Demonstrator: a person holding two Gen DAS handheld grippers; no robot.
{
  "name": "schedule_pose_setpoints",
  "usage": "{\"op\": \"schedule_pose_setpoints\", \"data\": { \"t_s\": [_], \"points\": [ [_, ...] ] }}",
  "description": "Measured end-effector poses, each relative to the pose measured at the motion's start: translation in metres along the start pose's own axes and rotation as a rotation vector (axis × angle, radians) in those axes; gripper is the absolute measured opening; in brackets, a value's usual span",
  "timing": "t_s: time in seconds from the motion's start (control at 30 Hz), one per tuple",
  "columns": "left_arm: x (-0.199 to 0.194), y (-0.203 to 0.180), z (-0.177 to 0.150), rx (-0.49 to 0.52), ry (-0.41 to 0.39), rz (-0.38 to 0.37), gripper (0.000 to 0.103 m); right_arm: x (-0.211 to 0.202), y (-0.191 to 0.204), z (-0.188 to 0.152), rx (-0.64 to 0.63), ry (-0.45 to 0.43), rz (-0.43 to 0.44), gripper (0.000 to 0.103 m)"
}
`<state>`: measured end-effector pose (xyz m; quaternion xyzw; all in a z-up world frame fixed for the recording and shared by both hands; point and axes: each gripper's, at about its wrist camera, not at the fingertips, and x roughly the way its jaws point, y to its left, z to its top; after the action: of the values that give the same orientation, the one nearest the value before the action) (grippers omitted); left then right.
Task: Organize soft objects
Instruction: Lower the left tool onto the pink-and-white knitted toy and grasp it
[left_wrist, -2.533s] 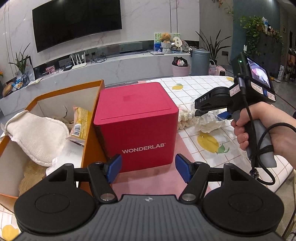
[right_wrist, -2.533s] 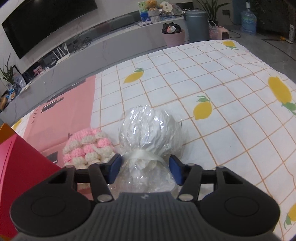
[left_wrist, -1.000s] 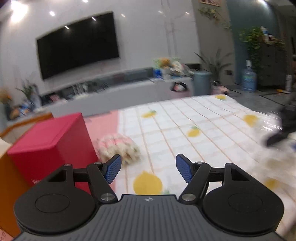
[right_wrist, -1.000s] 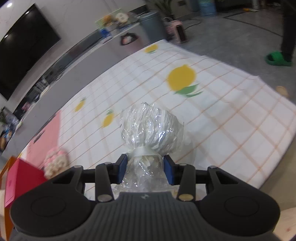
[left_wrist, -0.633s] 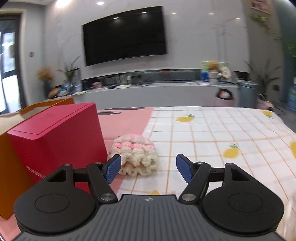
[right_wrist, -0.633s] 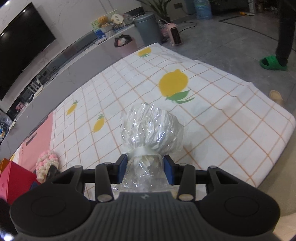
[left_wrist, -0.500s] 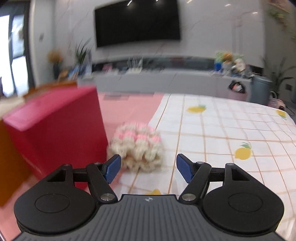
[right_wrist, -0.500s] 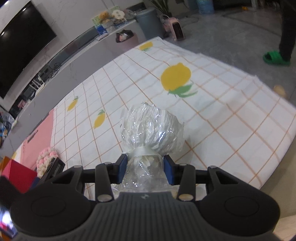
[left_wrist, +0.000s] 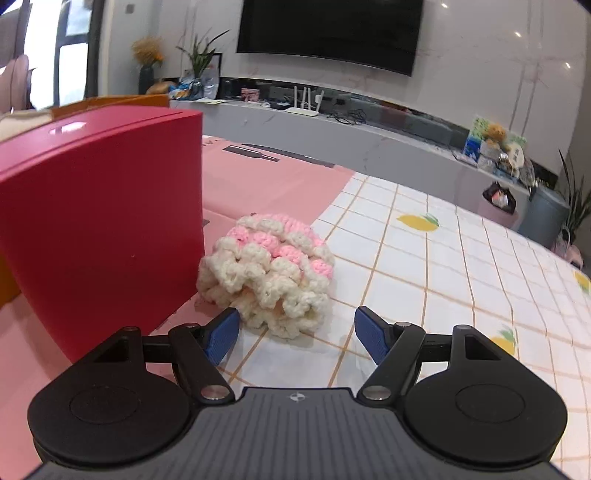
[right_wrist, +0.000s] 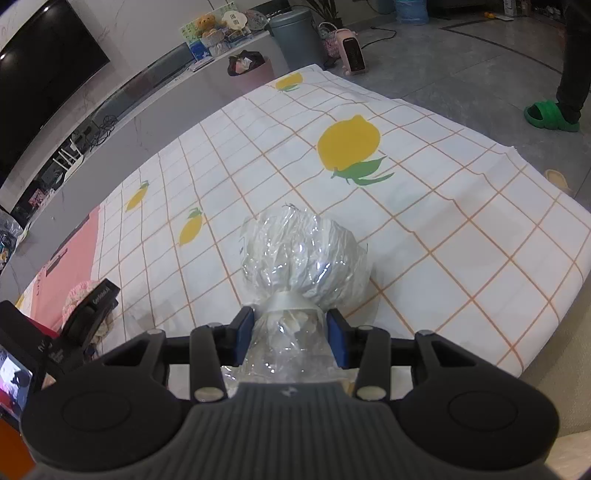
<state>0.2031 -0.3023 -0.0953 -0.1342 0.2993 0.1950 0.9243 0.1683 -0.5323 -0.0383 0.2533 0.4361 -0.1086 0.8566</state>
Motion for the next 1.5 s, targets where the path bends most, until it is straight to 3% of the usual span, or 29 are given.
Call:
{"op": "schedule_pose_setpoints", "data": {
  "t_s": [0.23,0.33,0.37,0.43,0.6,0.63,0.93,1.0,1.03,1.07,1.13,1.2,1.27,1.37,1.5],
  "points": [
    [-0.015,0.016,-0.002,-0.116,-0.082,-0.034,0.067,0.000,0.000,-0.001,0.019,0.005,0.032,0.043],
    [-0.009,0.012,0.001,-0.095,-0.053,-0.043,0.046,0.000,0.002,-0.002,0.010,0.007,0.031,0.043],
    [-0.009,0.013,0.002,-0.096,-0.057,-0.064,0.026,0.000,0.002,-0.002,0.011,0.008,0.031,0.043],
    [-0.008,0.014,0.004,-0.104,-0.048,-0.103,0.018,0.001,0.002,-0.002,0.013,0.008,0.030,0.043],
    [-0.008,0.013,0.007,-0.070,-0.063,-0.111,0.011,0.003,0.003,-0.002,0.000,0.011,0.021,0.043],
    [-0.010,0.013,0.006,-0.056,-0.064,-0.120,0.001,0.004,0.003,-0.002,-0.002,0.012,0.021,0.043],
    [-0.054,0.031,-0.012,0.072,-0.097,-0.215,0.000,0.006,0.011,-0.003,-0.032,0.019,0.022,0.043],
    [-0.053,0.026,-0.010,0.098,-0.105,-0.215,0.003,0.005,0.012,-0.005,-0.039,0.020,0.018,0.043],
    [-0.050,0.024,-0.007,0.086,-0.113,-0.200,0.017,0.004,0.013,-0.005,-0.042,0.019,0.017,0.043],
    [-0.047,0.022,-0.003,0.069,-0.113,-0.197,0.039,0.003,0.014,-0.006,-0.045,0.018,0.019,0.043],
    [-0.043,0.018,0.007,0.033,-0.118,-0.200,0.064,0.001,0.015,-0.007,-0.050,0.016,0.024,0.043],
    [-0.041,0.008,0.018,0.053,-0.138,-0.158,0.067,0.002,0.015,-0.006,-0.049,0.016,0.024,0.043],
    [-0.036,-0.008,0.031,0.108,-0.141,-0.129,0.086,0.004,0.013,-0.005,-0.040,0.020,0.021,0.043],
    [-0.017,-0.033,0.048,0.201,-0.073,-0.117,0.089,0.008,0.012,-0.004,-0.030,0.027,0.020,0.044],
    [0.004,-0.060,0.057,0.310,-0.083,0.027,0.089,0.010,0.012,-0.004,-0.024,0.034,0.028,0.044]
  ]
}}
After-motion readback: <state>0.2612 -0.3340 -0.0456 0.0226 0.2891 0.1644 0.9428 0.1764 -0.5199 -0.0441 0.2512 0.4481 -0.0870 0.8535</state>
